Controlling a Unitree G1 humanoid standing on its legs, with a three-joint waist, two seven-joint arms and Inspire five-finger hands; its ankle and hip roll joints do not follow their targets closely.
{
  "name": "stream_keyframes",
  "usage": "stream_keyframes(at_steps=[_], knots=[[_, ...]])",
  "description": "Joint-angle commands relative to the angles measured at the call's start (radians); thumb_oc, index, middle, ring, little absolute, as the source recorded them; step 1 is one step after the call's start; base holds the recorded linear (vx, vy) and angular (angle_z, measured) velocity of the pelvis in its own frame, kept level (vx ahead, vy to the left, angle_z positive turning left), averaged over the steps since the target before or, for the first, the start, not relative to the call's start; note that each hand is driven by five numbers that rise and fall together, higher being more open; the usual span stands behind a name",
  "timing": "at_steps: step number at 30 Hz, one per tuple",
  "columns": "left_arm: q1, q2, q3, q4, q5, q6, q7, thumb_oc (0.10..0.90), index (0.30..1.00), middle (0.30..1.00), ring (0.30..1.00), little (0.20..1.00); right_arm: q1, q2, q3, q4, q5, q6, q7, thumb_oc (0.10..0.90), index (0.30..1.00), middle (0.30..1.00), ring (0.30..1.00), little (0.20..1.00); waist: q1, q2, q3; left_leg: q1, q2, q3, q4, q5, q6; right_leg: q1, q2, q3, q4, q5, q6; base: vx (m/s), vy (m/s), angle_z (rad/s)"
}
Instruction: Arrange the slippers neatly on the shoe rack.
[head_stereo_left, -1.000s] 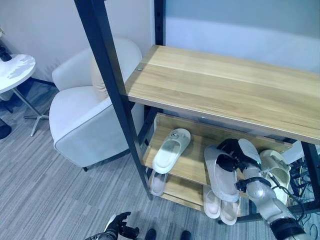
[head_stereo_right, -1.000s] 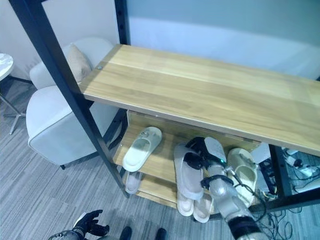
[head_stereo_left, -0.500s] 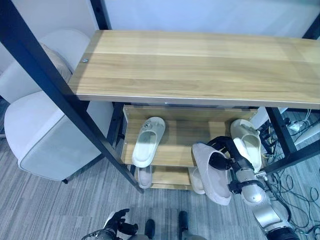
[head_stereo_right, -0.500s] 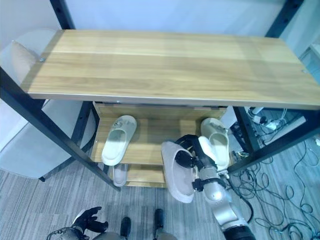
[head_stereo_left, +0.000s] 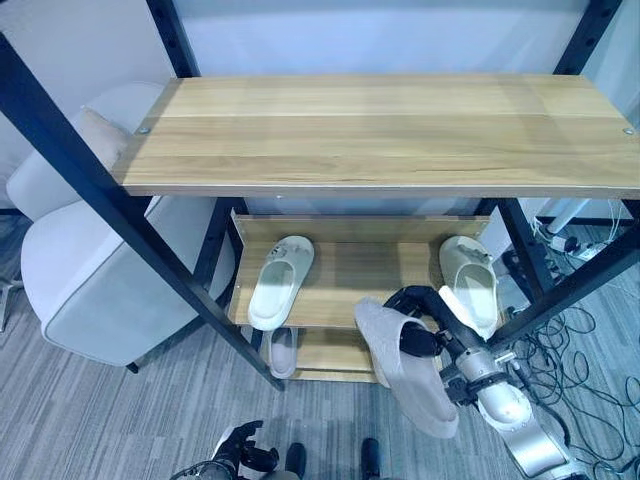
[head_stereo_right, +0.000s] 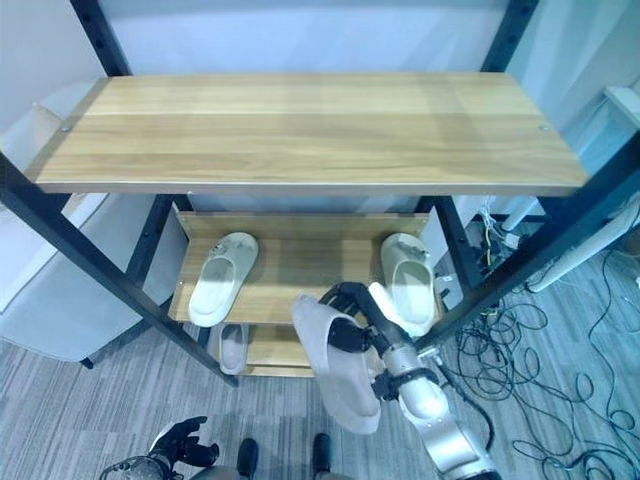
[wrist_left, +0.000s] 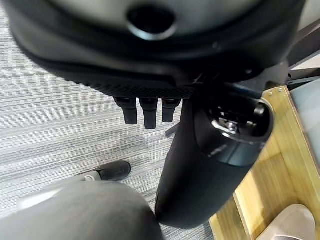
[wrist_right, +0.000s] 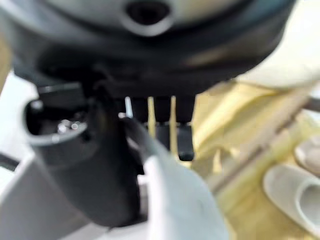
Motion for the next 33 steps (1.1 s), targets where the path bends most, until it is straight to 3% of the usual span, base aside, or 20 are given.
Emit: stream_keyframes(at_steps=[1, 8, 13, 23, 27, 29, 33], knots=[[0.002, -0.052, -0.092, 0.084, 0.045, -0.013, -0.022, 0.8, 0.9, 0.9, 0.9, 0.9, -0.035, -0.011, -0.029, -0.161, 0.081, -0.11, 0.007, 0.4, 0.3, 0.3, 0.3, 0.3, 0.008, -0.014, -0.07, -0.1, -0.02, 0.011, 0.003, 0.03, -0.026, 0.063, 0.004, -0.028, 0.016, -0.134, 0.057, -0.08, -0.108, 0.18], [-0.005, -0.049, -0.096, 0.086, 0.049, -0.015, -0.031, 0.8, 0.9, 0.9, 0.9, 0.9, -0.015, -0.02, 0.017, -0.158, 0.203, -0.107, 0.101, 0.4, 0.3, 0.3, 0.3, 0.3, 0.009, -0.007, -0.063, -0.106, -0.008, -0.005, 0.012, 0.049, -0.043, 0.077, 0.021, -0.052, 0.027, -0.152, 0.043, -0.04, -0.06, 0.12], [-0.008, -0.046, -0.106, 0.08, 0.051, -0.017, -0.037, 0.8, 0.9, 0.9, 0.9, 0.9, 0.004, -0.033, 0.063, -0.129, 0.214, -0.089, 0.149, 0.4, 0.3, 0.3, 0.3, 0.3, 0.011, -0.004, -0.063, -0.1, -0.008, -0.019, 0.025, 0.051, -0.047, 0.092, 0.021, -0.067, 0.055, -0.17, 0.035, -0.01, -0.035, 0.16], [-0.025, -0.039, -0.143, 0.054, 0.055, -0.021, -0.041, 0.8, 0.9, 0.9, 0.9, 0.9, -0.031, -0.05, 0.151, -0.006, 0.107, -0.074, 0.141, 0.4, 0.3, 0.3, 0.3, 0.3, 0.027, 0.002, -0.037, -0.11, -0.014, -0.059, 0.081, 0.039, -0.05, 0.094, 0.014, -0.118, 0.131, -0.206, 0.02, -0.01, -0.028, 0.18], [-0.05, -0.037, -0.17, 0.06, 0.06, -0.021, -0.037, 0.8, 0.9, 0.9, 0.9, 0.9, -0.081, -0.059, 0.176, 0.054, 0.034, -0.07, 0.094, 0.4, 0.3, 0.3, 0.3, 0.3, 0.023, 0.013, 0.014, -0.157, -0.016, -0.075, 0.141, 0.027, -0.05, 0.031, -0.001, -0.148, 0.218, -0.227, 0.01, -0.13, -0.017, 0.23], [-0.078, -0.034, -0.186, 0.061, 0.055, -0.019, -0.023, 0.8, 0.9, 0.9, 0.9, 0.9, -0.155, -0.065, 0.195, 0.093, -0.019, -0.067, 0.046, 0.4, 0.3, 0.3, 0.3, 0.3, 0.019, 0.026, 0.072, -0.24, -0.023, -0.084, 0.217, 0.019, -0.047, -0.082, -0.016, -0.156, 0.336, -0.242, -0.001, -0.27, 0.01, 0.14], [-0.11, -0.023, -0.191, 0.031, 0.005, -0.022, 0.001, 0.8, 0.9, 0.9, 0.9, 0.9, -0.256, -0.074, 0.204, 0.14, -0.07, -0.056, -0.028, 0.4, 0.3, 0.3, 0.3, 0.3, 0.023, 0.033, 0.095, -0.426, -0.049, -0.087, 0.35, 0.008, -0.036, -0.269, -0.03, -0.157, 0.501, -0.269, -0.015, -0.19, 0.022, 0.06]])
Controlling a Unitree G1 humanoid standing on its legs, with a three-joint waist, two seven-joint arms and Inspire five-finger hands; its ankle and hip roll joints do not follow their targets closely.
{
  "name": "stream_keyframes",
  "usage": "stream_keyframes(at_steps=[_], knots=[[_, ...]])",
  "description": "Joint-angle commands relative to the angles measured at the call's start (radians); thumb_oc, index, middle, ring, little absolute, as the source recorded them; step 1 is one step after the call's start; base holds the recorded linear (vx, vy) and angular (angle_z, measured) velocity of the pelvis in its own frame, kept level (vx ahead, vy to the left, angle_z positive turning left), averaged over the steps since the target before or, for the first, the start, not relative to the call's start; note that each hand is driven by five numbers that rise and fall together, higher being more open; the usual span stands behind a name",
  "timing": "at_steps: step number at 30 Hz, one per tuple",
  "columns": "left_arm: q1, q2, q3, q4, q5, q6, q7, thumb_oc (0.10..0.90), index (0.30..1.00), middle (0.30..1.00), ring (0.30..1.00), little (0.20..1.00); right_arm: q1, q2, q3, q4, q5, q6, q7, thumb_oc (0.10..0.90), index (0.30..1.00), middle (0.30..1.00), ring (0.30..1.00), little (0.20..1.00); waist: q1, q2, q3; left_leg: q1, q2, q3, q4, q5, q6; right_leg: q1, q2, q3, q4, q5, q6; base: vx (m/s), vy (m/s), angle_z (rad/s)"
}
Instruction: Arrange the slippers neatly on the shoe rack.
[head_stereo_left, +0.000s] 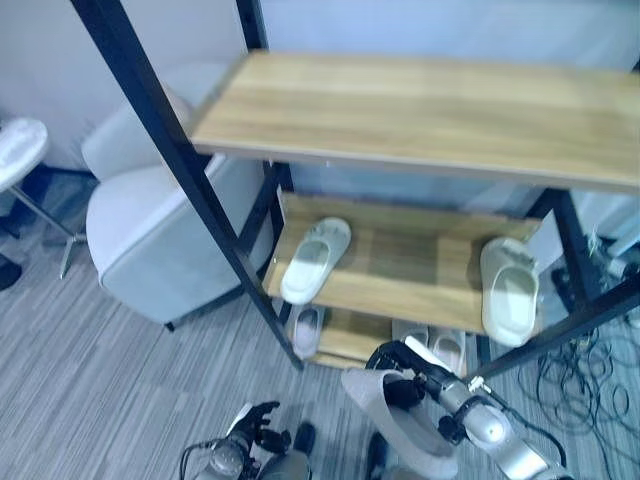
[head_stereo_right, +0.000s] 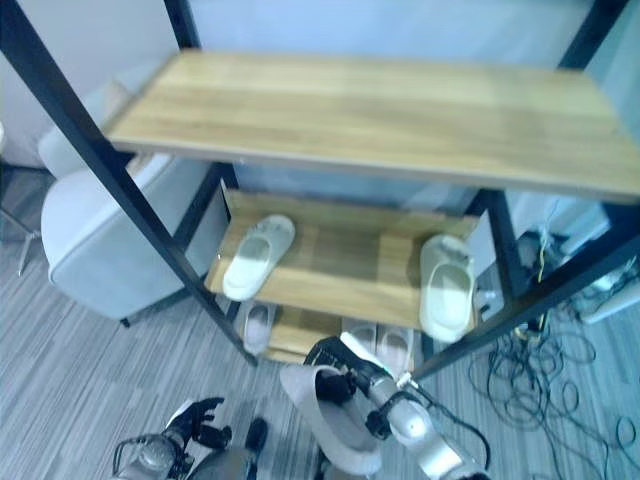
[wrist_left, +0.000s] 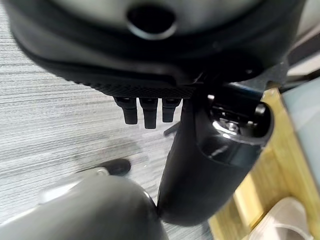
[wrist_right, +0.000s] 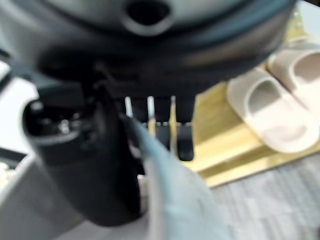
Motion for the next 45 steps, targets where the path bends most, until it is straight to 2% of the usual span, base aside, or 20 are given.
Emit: stream_keyframes(at_steps=[1, 4, 5, 7, 8, 10, 12, 13, 14, 15, 18, 19, 21, 24, 25, 27, 29, 33, 40, 45], knots=[[0.068, -0.024, -0.071, -0.002, -0.033, 0.001, 0.012, 0.8, 0.9, 0.9, 0.9, 0.9, -0.097, 0.002, -0.035, -0.117, -0.03, -0.066, -0.121, 0.4, 0.3, 0.3, 0.3, 0.3, 0.018, -0.02, -0.033, -0.228, -0.028, 0.081, 0.105, 0.025, 0.021, -0.139, -0.017, 0.009, 0.25, -0.175, 0.041, -0.17, 0.058, 0.06], [0.069, -0.018, -0.078, -0.032, -0.065, -0.003, 0.025, 0.8, 0.9, 0.9, 0.9, 0.9, -0.134, -0.003, -0.038, -0.11, -0.039, -0.062, -0.152, 0.4, 0.3, 0.3, 0.3, 0.3, 0.026, -0.022, -0.032, -0.331, -0.029, 0.087, 0.184, 0.016, 0.031, -0.239, -0.033, 0.019, 0.343, -0.206, 0.033, -0.1, 0.044, 0.01], [0.074, 0.002, -0.093, -0.104, -0.098, -0.014, 0.043, 0.8, 0.9, 0.9, 0.9, 0.9, -0.168, -0.027, -0.054, -0.129, -0.054, -0.061, -0.195, 0.4, 0.3, 0.3, 0.3, 0.3, 0.031, -0.021, -0.021, -0.437, -0.034, 0.091, 0.26, 0.009, 0.036, -0.35, -0.049, 0.024, 0.425, -0.228, 0.028, -0.14, 0.038, -0.04], [0.068, 0.015, -0.105, -0.161, -0.13, -0.018, 0.054, 0.8, 0.9, 0.9, 0.9, 0.9, -0.194, -0.041, -0.07, -0.139, -0.068, -0.058, -0.236, 0.4, 0.3, 0.3, 0.3, 0.3, 0.033, -0.02, -0.017, -0.541, -0.039, 0.089, 0.324, 0.004, 0.037, -0.453, -0.062, 0.04, 0.502, -0.245, 0.015, -0.1, 0.039, -0.09], [0.062, 0.023, -0.111, -0.196, -0.148, -0.023, 0.061, 0.8, 0.9, 0.9, 0.9, 0.9, -0.217, -0.052, -0.083, -0.144, -0.074, -0.058, -0.261, 0.4, 0.3, 0.3, 0.3, 0.3, 0.029, -0.025, -0.014, -0.593, -0.044, 0.09, 0.378, -0.038, 0.036, -0.509, -0.07, 0.054, 0.56, -0.282, 0.02, 0.0, 0.0, 0.0], [0.053, 0.033, -0.117, -0.237, -0.162, -0.028, 0.068, 0.8, 0.9, 0.9, 0.9, 0.9, -0.238, -0.061, -0.093, -0.15, -0.079, -0.053, -0.282, 0.4, 0.3, 0.3, 0.3, 0.3, 0.03, -0.026, -0.013, -0.646, -0.045, 0.096, 0.412, -0.047, 0.038, -0.562, -0.076, 0.062, 0.598, -0.294, 0.014, -0.05, 0.028, 0.21], [0.012, 0.062, -0.131, -0.347, -0.208, -0.042, 0.09, 0.8, 0.9, 0.9, 0.9, 0.9, -0.336, -0.093, -0.117, -0.187, -0.113, -0.048, -0.347, 0.4, 0.3, 0.3, 0.3, 0.3, 0.028, -0.027, -0.01, -0.855, -0.055, 0.102, 0.573, -0.079, 0.042, -0.769, -0.093, 0.093, 0.746, -0.322, -0.003, -0.11, 0.055, 0.16], [0.012, 0.063, -0.131, -0.347, -0.208, -0.041, 0.09, 0.8, 0.9, 0.9, 0.9, 0.9, -0.336, -0.093, -0.117, -0.187, -0.113, -0.048, -0.347, 0.4, 0.3, 0.3, 0.3, 0.3, 0.029, -0.028, -0.012, -0.858, -0.055, 0.103, 0.574, -0.079, 0.042, -0.773, -0.093, 0.094, 0.747, -0.322, -0.003, -0.05, 0.022, -0.11], [0.002, 0.075, -0.134, -0.39, -0.224, -0.048, 0.095, 0.8, 0.9, 0.9, 0.9, 0.9, -0.37, -0.107, -0.124, -0.191, -0.122, -0.046, -0.369, 0.4, 0.3, 0.3, 0.3, 0.3, 0.031, -0.027, -0.01, -0.927, -0.06, 0.1, 0.633, -0.09, 0.044, -0.839, -0.097, 0.108, 0.799, -0.335, -0.011, -0.03, 0.024, -0.14], [-0.023, 0.098, -0.136, -0.468, -0.25, -0.058, 0.112, 0.8, 0.9, 0.9, 0.9, 0.9, -0.431, -0.121, -0.141, -0.215, -0.141, -0.037, -0.407, 0.4, 0.3, 0.3, 0.3, 0.3, 0.032, -0.034, -0.007, -1.059, -0.074, 0.102, 0.742, -0.115, 0.047, -0.964, -0.102, 0.134, 0.902, -0.353, -0.018, -0.02, 0.029, -0.15], [-0.057, 0.125, -0.121, -0.574, -0.319, -0.074, 0.135, 0.8, 0.9, 0.9, 0.9, 0.9, -0.515, -0.159, -0.159, -0.247, -0.171, -0.025, -0.443, 0.4, 0.3, 0.3, 0.3, 0.3, 0.033, -0.033, 0.009, -1.23, -0.087, 0.097, 0.908, -0.162, 0.061, -1.12, -0.098, 0.16, 1.062, -0.399, -0.041, 0.05, 0.012, -0.1], [-0.058, 0.126, -0.12, -0.576, -0.32, -0.072, 0.135, 0.8, 0.9, 0.9, 0.9, 0.9, -0.518, -0.159, -0.159, -0.247, -0.17, -0.024, -0.443, 0.4, 0.3, 0.3, 0.3, 0.3, 0.033, -0.035, 0.006, -1.241, -0.087, 0.098, 0.917, -0.167, 0.061, -1.13, -0.098, 0.162, 1.072, -0.403, -0.041, 0.08, 0.008, 0.12], [-0.091, 0.165, -0.099, -0.696, -0.35, -0.082, 0.17, 0.8, 0.9, 0.9, 0.9, 0.9, -0.602, -0.189, -0.181, -0.293, -0.184, -0.007, -0.474, 0.4, 0.3, 0.3, 0.3, 0.3, 0.028, -0.046, 0.054, -1.36, -0.095, 0.107, 1.074, -0.226, 0.069, -1.256, -0.097, 0.192, 1.243, -0.447, -0.06, 0.11, -0.009, 0.42], [-0.132, 0.21, -0.088, -0.769, -0.366, -0.088, 0.199, 0.8, 0.9, 0.9, 0.9, 0.9, -0.707, -0.234, -0.176, -0.289, -0.206, 0.001, -0.493, 0.4, 0.3, 0.3, 0.3, 0.3, 0.019, -0.065, 0.168, -1.36, -0.111, 0.128, 1.208, -0.295, 0.078, -1.258, -0.099, 0.217, 1.388, -0.501, -0.083, 0.05, -0.03, -0.03], [-0.133, 0.21, -0.087, -0.769, -0.366, -0.088, 0.199, 0.8, 0.9, 0.9, 0.9, 0.9, -0.709, -0.234, -0.175, -0.288, -0.206, 0.001, -0.493, 0.4, 0.3, 0.3, 0.3, 0.3, 0.018, -0.065, 0.169, -1.36, -0.111, 0.129, 1.209, -0.295, 0.079, -1.258, -0.099, 0.218, 1.389, -0.502, -0.083, 0.05, -0.044, 0.05], [-0.141, 0.231, -0.089, -0.819, -0.388, -0.091, 0.211, 0.8, 0.9, 0.9, 0.9, 0.9, -0.762, -0.256, -0.165, -0.279, -0.219, 0.026, -0.502, 0.4, 0.3, 0.3, 0.3, 0.3, 0.019, -0.073, 0.224, -1.36, -0.115, 0.137, 1.309, -0.35, 0.083, -1.265, -0.096, 0.228, 1.488, -0.535, -0.094, 0.1, -0.078, 0.17], [-0.078, 0.262, -0.113, -0.908, -0.425, -0.091, 0.226, 0.8, 0.9, 0.9, 0.9, 0.9, -0.816, -0.287, -0.111, -0.252, -0.23, 0.052, -0.518, 0.4, 0.3, 0.3, 0.3, 0.3, 0.037, -0.083, 0.225, -1.36, -0.111, 0.145, 1.47, -0.473, 0.087, -1.276, -0.086, 0.262, 1.645, -0.608, -0.118, 0.22, -0.093, 0.0], [-0.021, 0.297, -0.132, -0.953, -0.431, -0.085, 0.225, 0.8, 0.9, 0.9, 0.9, 0.9, -0.876, -0.336, -0.049, -0.215, -0.254, 0.087, -0.524, 0.4, 0.3, 0.3, 0.3, 0.3, 0.057, -0.092, 0.225, -1.36, -0.108, 0.135, 1.61, -0.578, 0.087, -1.287, -0.067, 0.289, 1.802, -0.661, -0.127, 0.15, -0.02, 0.01], [0.045, 0.328, -0.172, -0.991, -0.441, -0.083, 0.219, 0.8, 0.9, 0.9, 0.9, 0.9, -0.979, -0.409, 0.04, -0.101, -0.266, 0.131, -0.563, 0.4, 0.3, 0.3, 0.3, 0.3, 0.087, -0.084, 0.225, -1.36, -0.123, 0.109, 1.79, -0.698, 0.071, -1.266, -0.087, 0.306, 1.991, -0.718, -0.133, 0.1, -0.002, 0.03], [0.055, 0.328, -0.195, -0.981, -0.44, -0.079, 0.21, 0.8, 0.9, 0.9, 0.9, 0.9, -1.043, -0.382, 0.088, 0.002, -0.248, 0.159, -0.579, 0.4, 0.3, 0.3, 0.3, 0.3, 0.106, -0.075, 0.225, -1.36, -0.132, 0.097, 1.865, -0.746, 0.057, -1.237, -0.097, 0.306, 2.05, -0.722, -0.125, 0.08, 0.01, 0.11]])
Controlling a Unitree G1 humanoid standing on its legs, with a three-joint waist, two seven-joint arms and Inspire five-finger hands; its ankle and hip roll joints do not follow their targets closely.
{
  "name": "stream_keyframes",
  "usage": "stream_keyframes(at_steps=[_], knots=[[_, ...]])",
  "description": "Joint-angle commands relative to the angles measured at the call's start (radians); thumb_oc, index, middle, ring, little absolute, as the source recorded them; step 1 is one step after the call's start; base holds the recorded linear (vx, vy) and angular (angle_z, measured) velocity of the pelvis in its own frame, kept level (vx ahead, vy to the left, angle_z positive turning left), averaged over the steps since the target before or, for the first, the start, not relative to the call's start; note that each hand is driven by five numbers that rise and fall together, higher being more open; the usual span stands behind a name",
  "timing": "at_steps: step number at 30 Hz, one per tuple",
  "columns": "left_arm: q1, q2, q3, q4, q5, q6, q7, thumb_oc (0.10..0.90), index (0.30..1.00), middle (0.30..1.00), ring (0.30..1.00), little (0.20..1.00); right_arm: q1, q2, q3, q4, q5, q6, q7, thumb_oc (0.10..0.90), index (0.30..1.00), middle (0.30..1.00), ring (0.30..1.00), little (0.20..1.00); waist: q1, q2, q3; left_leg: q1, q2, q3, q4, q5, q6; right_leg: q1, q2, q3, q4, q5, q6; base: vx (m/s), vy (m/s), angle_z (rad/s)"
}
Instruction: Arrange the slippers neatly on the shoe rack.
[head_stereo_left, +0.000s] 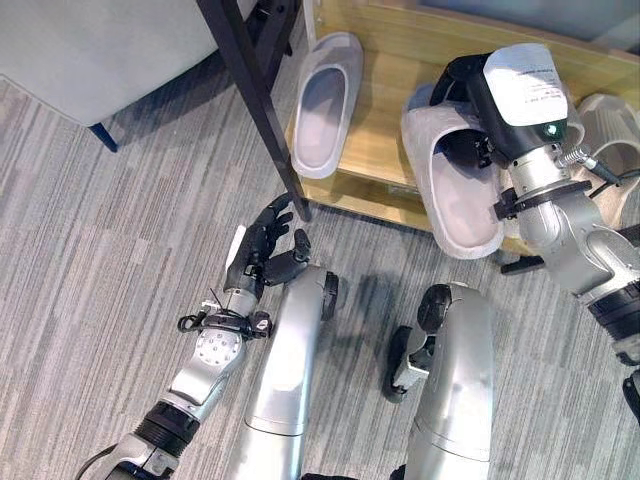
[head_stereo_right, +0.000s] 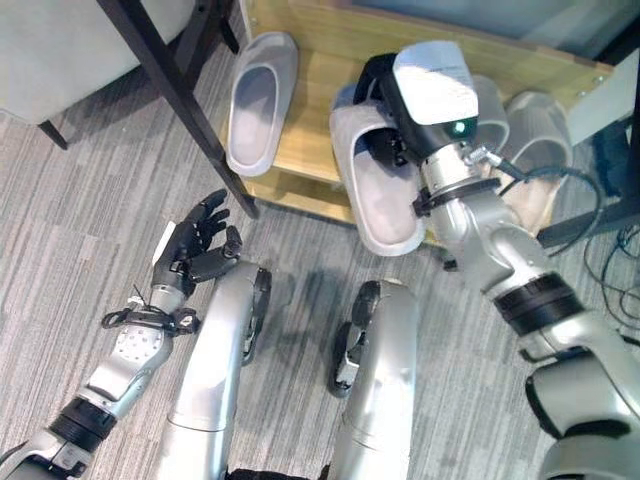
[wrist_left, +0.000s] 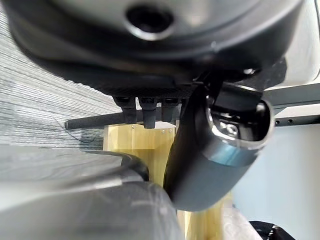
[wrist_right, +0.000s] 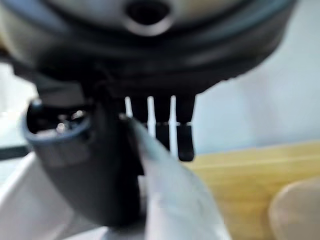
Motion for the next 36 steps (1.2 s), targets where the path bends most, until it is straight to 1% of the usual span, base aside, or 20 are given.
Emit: stream_keyframes(at_steps=[1, 2, 6, 10, 13, 15, 16, 17, 18, 19, 22, 24, 27, 30, 34, 36], knots=[[0.154, 0.034, -0.103, 0.014, 0.03, 0.014, -0.013, 0.8, 0.9, 0.9, 0.9, 0.9, -0.162, -0.032, -0.064, -0.048, 0.005, 0.008, -0.103, 0.4, 0.3, 0.3, 0.3, 0.3, 0.07, 0.001, -0.026, 0.005, -0.016, -0.022, 0.019, -0.166, -0.012, 0.104, 0.006, 0.017, 0.093, 0.001, -0.088, 0.06, 0.028, 0.04], [0.155, 0.034, -0.105, 0.016, 0.031, 0.014, -0.013, 0.8, 0.9, 0.9, 0.9, 0.9, -0.176, -0.031, -0.055, -0.027, 0.008, 0.012, -0.106, 0.4, 0.3, 0.3, 0.3, 0.3, 0.074, 0.004, -0.026, 0.005, -0.017, -0.022, 0.028, -0.169, -0.013, 0.108, 0.004, 0.015, 0.102, 0.004, -0.085, 0.05, 0.033, 0.07], [0.143, 0.025, -0.118, 0.028, 0.023, 0.007, -0.007, 0.8, 0.9, 0.9, 0.9, 0.9, -0.238, 0.018, -0.017, 0.075, 0.032, 0.029, -0.127, 0.4, 0.3, 0.3, 0.3, 0.3, 0.09, 0.016, -0.026, 0.005, -0.023, -0.028, 0.052, -0.18, -0.018, 0.124, -0.006, 0.011, 0.118, 0.01, -0.076, 0.05, 0.034, 0.06], [0.127, 0.019, -0.122, 0.028, 0.021, -0.002, 0.007, 0.8, 0.9, 0.9, 0.9, 0.9, -0.278, 0.075, -0.003, 0.153, 0.058, 0.045, -0.153, 0.4, 0.3, 0.3, 0.3, 0.3, 0.108, 0.028, -0.026, 0.005, -0.027, -0.032, 0.054, -0.177, -0.025, 0.137, -0.018, -0.003, 0.119, 0.015, -0.07, 0.02, 0.019, 0.07], [0.109, 0.013, -0.132, 0.033, 0.016, -0.008, 0.012, 0.8, 0.9, 0.9, 0.9, 0.9, -0.315, 0.101, 0.014, 0.217, 0.066, 0.055, -0.16, 0.4, 0.3, 0.3, 0.3, 0.3, 0.12, 0.034, -0.026, 0.005, -0.036, -0.036, 0.053, -0.173, -0.029, 0.144, -0.033, -0.016, 0.121, 0.022, -0.065, 0.0, 0.006, 0.1], [0.104, 0.011, -0.134, 0.036, 0.016, -0.009, 0.014, 0.8, 0.9, 0.9, 0.9, 0.9, -0.328, 0.11, 0.023, 0.238, 0.073, 0.059, -0.165, 0.4, 0.3, 0.3, 0.3, 0.3, 0.121, 0.038, -0.026, 0.005, -0.039, -0.04, 0.052, -0.173, -0.032, 0.148, -0.037, -0.024, 0.12, 0.022, -0.065, 0.0, -0.01, 0.1], [0.096, 0.013, -0.14, 0.035, 0.017, -0.008, 0.02, 0.8, 0.9, 0.9, 0.9, 0.9, -0.351, 0.13, 0.035, 0.269, 0.074, 0.069, -0.163, 0.4, 0.3, 0.3, 0.3, 0.3, 0.131, 0.039, -0.026, 0.005, -0.041, -0.043, 0.053, -0.17, -0.035, 0.153, -0.046, -0.033, 0.121, 0.022, -0.064, 0.0, -0.026, 0.14], [0.093, 0.011, -0.143, 0.035, 0.014, -0.009, 0.023, 0.8, 0.9, 0.9, 0.9, 0.9, -0.36, 0.152, 0.036, 0.293, 0.085, 0.074, -0.165, 0.605, 0.608, 0.608, 0.608, 0.608, 0.133, 0.043, -0.026, 0.005, -0.044, -0.047, 0.054, -0.169, -0.039, 0.158, -0.048, -0.04, 0.12, 0.024, -0.064, -0.01, -0.031, 0.14], [0.086, 0.014, -0.148, 0.037, 0.014, -0.011, 0.027, 0.8, 0.9, 0.9, 0.9, 0.9, -0.378, 0.166, 0.046, 0.323, 0.092, 0.077, -0.164, 0.77, 0.855, 0.855, 0.855, 0.855, 0.137, 0.044, -0.026, 0.005, -0.047, -0.05, 0.054, -0.168, -0.042, 0.162, -0.051, -0.045, 0.122, 0.027, -0.062, -0.02, -0.017, 0.14], [0.08, 0.015, -0.151, 0.042, 0.012, -0.011, 0.031, 0.8, 0.9, 0.9, 0.9, 0.9, -0.401, 0.179, 0.062, 0.362, 0.104, 0.078, -0.16, 0.8, 0.9, 0.9, 0.9, 0.9, 0.141, 0.047, -0.026, 0.005, -0.047, -0.052, 0.055, -0.168, -0.045, 0.164, -0.054, -0.048, 0.124, 0.031, -0.061, -0.02, -0.018, 0.14], [0.057, 0.012, -0.162, 0.051, 0.011, -0.006, 0.04, 0.8, 0.9, 0.9, 0.9, 0.9, -0.468, 0.215, 0.108, 0.448, 0.154, 0.071, -0.152, 0.8, 0.9, 0.9, 0.9, 0.9, 0.144, 0.05, -0.026, 0.005, -0.046, -0.058, 0.053, -0.167, -0.055, 0.166, -0.058, -0.056, 0.131, 0.037, -0.059, -0.02, -0.012, 0.07], [0.052, 0.011, -0.164, 0.052, 0.01, -0.004, 0.043, 0.8, 0.9, 0.9, 0.9, 0.9, -0.484, 0.225, 0.121, 0.467, 0.177, 0.064, -0.152, 0.8, 0.9, 0.9, 0.9, 0.9, 0.143, 0.051, -0.026, 0.005, -0.046, -0.059, 0.053, -0.166, -0.059, 0.165, -0.058, -0.058, 0.132, 0.039, -0.059, -0.03, -0.002, 0.03], [0.045, 0.01, -0.166, 0.059, 0.012, 0.004, 0.04, 0.8, 0.9, 0.9, 0.9, 0.9, -0.492, 0.238, 0.141, 0.464, 0.208, 0.05, -0.144, 0.8, 0.9, 0.9, 0.9, 0.9, 0.136, 0.046, -0.026, 0.005, -0.04, -0.056, 0.052, -0.164, -0.065, 0.165, -0.06, -0.058, 0.137, 0.044, -0.056, -0.01, -0.001, 0.0], [0.055, 0.01, -0.151, 0.068, 0.011, 0.012, 0.041, 0.8, 0.9, 0.9, 0.9, 0.9, -0.467, 0.235, 0.131, 0.395, 0.226, 0.039, -0.136, 0.8, 0.9, 0.9, 0.9, 0.9, 0.122, 0.033, -0.026, 0.005, -0.032, -0.051, 0.057, -0.166, -0.071, 0.165, -0.058, -0.054, 0.146, 0.047, -0.05, 0.0, 0.0, 0.0], [0.07, 0.012, -0.136, 0.069, 0.014, 0.016, 0.038, 0.8, 0.9, 0.9, 0.9, 0.9, -0.439, 0.231, 0.111, 0.332, 0.223, 0.033, -0.126, 0.8, 0.9, 0.9, 0.9, 0.9, 0.113, 0.028, -0.026, 0.005, -0.028, -0.048, 0.065, -0.169, -0.073, 0.16, -0.055, -0.05, 0.155, 0.05, -0.045, 0.0, 0.0, -0.02], [0.084, 0.011, -0.121, 0.072, 0.021, 0.023, 0.036, 0.8, 0.9, 0.9, 0.9, 0.9, -0.402, 0.218, 0.087, 0.261, 0.216, 0.026, -0.112, 0.8, 0.9, 0.9, 0.9, 0.9, 0.104, 0.024, -0.026, 0.005, -0.028, -0.045, 0.072, -0.172, -0.074, 0.155, -0.049, -0.044, 0.163, 0.053, -0.04, 0.0, 0.003, -0.03]])
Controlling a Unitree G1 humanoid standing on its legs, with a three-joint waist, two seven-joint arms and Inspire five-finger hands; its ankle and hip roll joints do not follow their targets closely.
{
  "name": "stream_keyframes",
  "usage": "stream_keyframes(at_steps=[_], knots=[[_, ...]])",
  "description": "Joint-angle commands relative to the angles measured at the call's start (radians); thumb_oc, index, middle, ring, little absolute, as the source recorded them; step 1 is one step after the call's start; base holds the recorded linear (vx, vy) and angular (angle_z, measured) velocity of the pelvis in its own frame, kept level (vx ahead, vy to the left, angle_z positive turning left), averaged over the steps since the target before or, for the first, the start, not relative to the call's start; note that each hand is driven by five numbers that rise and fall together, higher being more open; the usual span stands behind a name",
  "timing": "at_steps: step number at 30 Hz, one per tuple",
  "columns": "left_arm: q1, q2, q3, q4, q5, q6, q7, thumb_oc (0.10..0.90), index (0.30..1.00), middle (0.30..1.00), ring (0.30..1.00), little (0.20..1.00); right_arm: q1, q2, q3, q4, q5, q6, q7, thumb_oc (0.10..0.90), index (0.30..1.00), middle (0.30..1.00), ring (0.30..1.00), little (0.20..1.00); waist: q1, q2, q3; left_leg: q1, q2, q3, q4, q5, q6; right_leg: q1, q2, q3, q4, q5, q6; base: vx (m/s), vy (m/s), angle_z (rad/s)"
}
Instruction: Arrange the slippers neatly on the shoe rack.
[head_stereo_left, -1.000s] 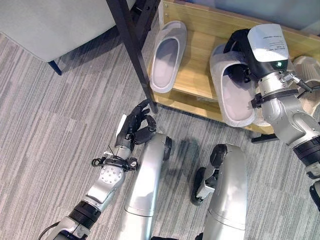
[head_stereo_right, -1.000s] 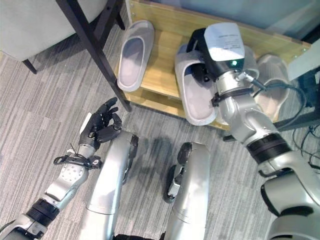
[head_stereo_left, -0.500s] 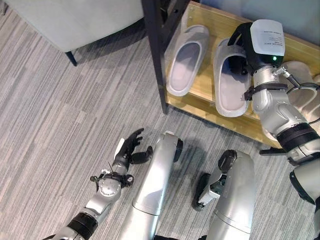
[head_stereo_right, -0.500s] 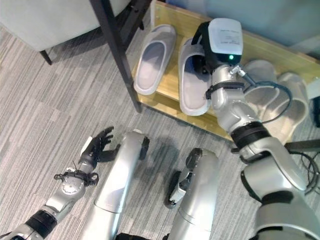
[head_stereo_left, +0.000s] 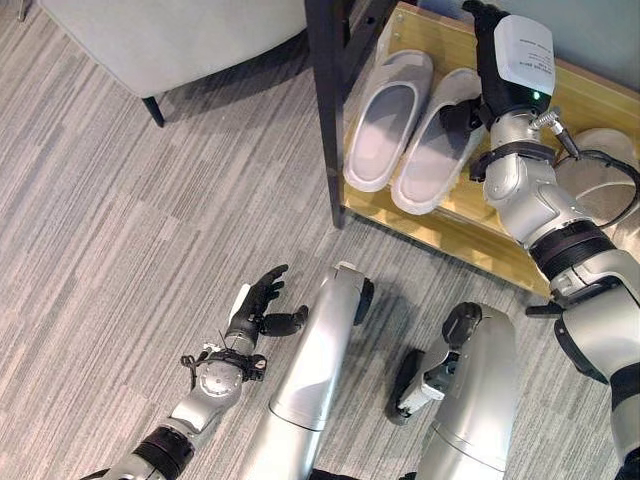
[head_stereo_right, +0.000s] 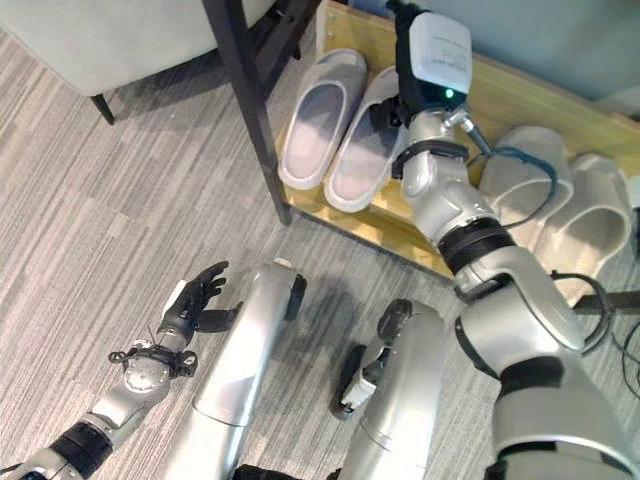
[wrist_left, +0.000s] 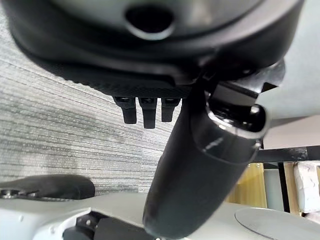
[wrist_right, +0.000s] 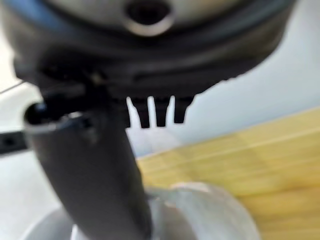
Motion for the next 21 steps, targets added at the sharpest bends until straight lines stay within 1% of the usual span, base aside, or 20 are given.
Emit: stream_keyframes(at_steps=[1, 5, 6, 7, 8, 10, 11, 12, 14, 17, 18, 21], knots=[[0.005, -0.027, -0.02, -0.1, 0.037, -0.051, -0.007, 0.8, 0.9, 0.9, 0.9, 0.9, -0.1, -0.054, -0.031, -0.168, -0.01, -0.054, -0.046, 0.8, 0.9, 0.9, 0.9, 0.9, 0.032, -0.012, -0.033, -0.024, 0.031, -0.01, 0.03, -0.123, -0.066, 0.057, 0.018, 0.0, 0.129, 0.151, -0.058, 0.0, 0.007, -0.07], [0.015, -0.04, 0.007, -0.092, 0.055, -0.039, -0.003, 0.8, 0.9, 0.9, 0.9, 0.9, -0.018, -0.062, -0.099, -0.308, 0.007, -0.08, -0.037, 0.8, 0.9, 0.9, 0.9, 0.9, 0.009, -0.019, -0.033, -0.024, 0.04, -0.001, 0.04, -0.127, -0.065, 0.05, 0.023, 0.008, 0.137, 0.154, -0.053, 0.0, 0.017, -0.13], [0.019, -0.041, 0.013, -0.091, 0.061, -0.037, -0.004, 0.8, 0.9, 0.9, 0.9, 0.9, 0.011, -0.066, -0.125, -0.352, 0.007, -0.088, -0.034, 0.8, 0.9, 0.9, 0.9, 0.9, 0.005, -0.022, -0.033, -0.024, 0.042, 0.003, 0.04, -0.127, -0.064, 0.049, 0.025, 0.01, 0.139, 0.156, -0.051, 0.0, 0.02, -0.07], [0.019, -0.04, 0.013, -0.091, 0.062, -0.037, -0.005, 0.8, 0.9, 0.9, 0.9, 0.9, 0.017, -0.068, -0.13, -0.359, 0.005, -0.086, -0.033, 0.8, 0.9, 0.9, 0.9, 0.9, 0.006, -0.024, -0.033, -0.024, 0.042, 0.004, 0.041, -0.127, -0.064, 0.049, 0.025, 0.011, 0.14, 0.156, -0.051, 0.01, 0.005, -0.08], [0.024, -0.046, 0.026, -0.089, 0.068, -0.034, -0.004, 0.8, 0.9, 0.9, 0.9, 0.9, 0.061, -0.071, -0.167, -0.42, 0.0, -0.102, -0.031, 0.8, 0.9, 0.9, 0.9, 0.9, -0.003, -0.025, -0.033, -0.024, 0.044, 0.006, 0.042, -0.127, -0.063, 0.046, 0.027, 0.012, 0.142, 0.159, -0.049, 0.0, -0.002, -0.11], [0.028, -0.048, 0.029, -0.088, 0.073, -0.032, -0.004, 0.8, 0.9, 0.9, 0.9, 0.9, 0.096, -0.068, -0.192, -0.462, 0.0, -0.108, -0.028, 0.8, 0.9, 0.9, 0.9, 0.9, -0.005, -0.027, -0.033, -0.024, 0.044, 0.008, 0.043, -0.128, -0.064, 0.045, 0.028, 0.013, 0.143, 0.159, -0.048, 0.01, 0.001, -0.11], [0.032, -0.056, 0.035, -0.085, 0.083, -0.028, 0.001, 0.8, 0.9, 0.9, 0.9, 0.9, 0.173, -0.039, -0.255, -0.541, 0.004, -0.119, -0.032, 0.8, 0.9, 0.9, 0.9, 0.9, -0.012, -0.033, -0.033, -0.024, 0.046, 0.012, 0.045, -0.127, -0.063, 0.045, 0.029, 0.012, 0.144, 0.163, -0.045, 0.01, 0.003, -0.07], [0.032, -0.063, 0.036, -0.085, 0.085, -0.026, 0.003, 0.8, 0.9, 0.9, 0.9, 0.9, 0.202, -0.017, -0.278, -0.57, 0.018, -0.13, -0.035, 0.8, 0.9, 0.9, 0.9, 0.9, -0.018, -0.033, -0.033, -0.024, 0.047, 0.014, 0.045, -0.127, -0.063, 0.045, 0.031, 0.011, 0.145, 0.164, -0.046, 0.01, -0.009, -0.07], [0.034, -0.068, 0.041, -0.082, 0.091, -0.026, 0.007, 0.8, 0.9, 0.9, 0.9, 0.9, 0.26, 0.018, -0.32, -0.619, 0.007, -0.131, -0.035, 0.8, 0.9, 0.9, 0.9, 0.9, -0.025, -0.038, -0.033, -0.024, 0.047, 0.017, 0.046, -0.126, -0.062, 0.044, 0.034, 0.013, 0.147, 0.166, -0.047, 0.0, -0.014, -0.09], [0.032, -0.071, 0.039, -0.076, 0.096, -0.029, 0.01, 0.8, 0.9, 0.9, 0.9, 0.9, 0.285, 0.034, -0.338, -0.635, -0.033, -0.119, -0.031, 0.8, 0.9, 0.9, 0.9, 0.9, -0.027, -0.044, -0.033, -0.024, 0.047, 0.018, 0.049, -0.126, -0.063, 0.042, 0.036, 0.016, 0.151, 0.167, -0.045, 0.0, -0.008, -0.05], [0.028, -0.074, 0.035, -0.075, 0.097, -0.032, 0.016, 0.8, 0.9, 0.9, 0.9, 0.9, 0.279, 0.032, -0.336, -0.609, -0.054, -0.108, -0.034, 0.8, 0.9, 0.9, 0.9, 0.9, -0.025, -0.044, -0.033, -0.024, 0.047, 0.017, 0.05, -0.123, -0.065, 0.04, 0.035, 0.016, 0.154, 0.167, -0.046, 0.0, 0.0, 0.0], [0.025, -0.074, 0.027, -0.072, 0.094, -0.037, 0.022, 0.8, 0.9, 0.9, 0.9, 0.9, 0.242, 0.026, -0.316, -0.561, -0.067, -0.094, -0.043, 0.8, 0.9, 0.9, 0.9, 0.9, -0.018, -0.038, -0.033, -0.024, 0.047, 0.016, 0.048, -0.119, -0.068, 0.039, 0.035, 0.016, 0.155, 0.166, -0.045, 0.0, 0.0, 0.0]])
